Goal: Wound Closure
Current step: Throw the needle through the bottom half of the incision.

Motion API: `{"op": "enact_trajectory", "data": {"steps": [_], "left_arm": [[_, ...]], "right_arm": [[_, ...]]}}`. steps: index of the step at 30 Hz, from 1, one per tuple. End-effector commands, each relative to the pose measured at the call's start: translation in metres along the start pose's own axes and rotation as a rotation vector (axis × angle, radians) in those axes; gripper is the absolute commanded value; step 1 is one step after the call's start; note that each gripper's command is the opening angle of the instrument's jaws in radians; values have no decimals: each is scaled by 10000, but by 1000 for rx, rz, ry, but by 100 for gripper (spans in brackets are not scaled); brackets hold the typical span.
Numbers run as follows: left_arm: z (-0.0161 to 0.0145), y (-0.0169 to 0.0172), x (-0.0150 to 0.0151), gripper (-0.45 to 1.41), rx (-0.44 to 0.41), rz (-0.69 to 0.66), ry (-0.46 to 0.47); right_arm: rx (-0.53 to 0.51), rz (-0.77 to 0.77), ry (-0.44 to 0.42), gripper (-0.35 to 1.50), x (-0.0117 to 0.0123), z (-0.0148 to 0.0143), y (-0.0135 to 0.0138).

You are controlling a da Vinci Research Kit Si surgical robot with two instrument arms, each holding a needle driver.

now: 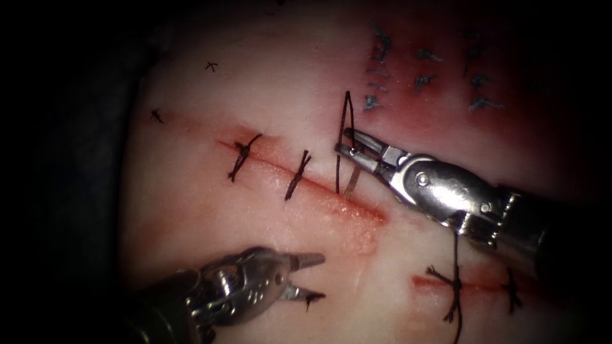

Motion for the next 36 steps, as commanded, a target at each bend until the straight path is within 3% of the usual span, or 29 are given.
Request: {"op": "enact_trajectory", "data": {"steps": [1, 12, 26, 36], "left_arm": [[9, -4, -1, 33, 0, 0, 4], [8, 1, -11, 33, -3, -5, 6], [1, 0, -31, 32, -13, -9, 11], [7, -3, -40, 32, -8, -19, 9]], "right_arm": [[4, 0, 3, -35, 0, 7, 1], [16, 54, 6, -35, -2, 11, -7], [46, 247, 17, -35, -8, 18, -15], [101, 266, -2, -35, -9, 17, -16]]}}
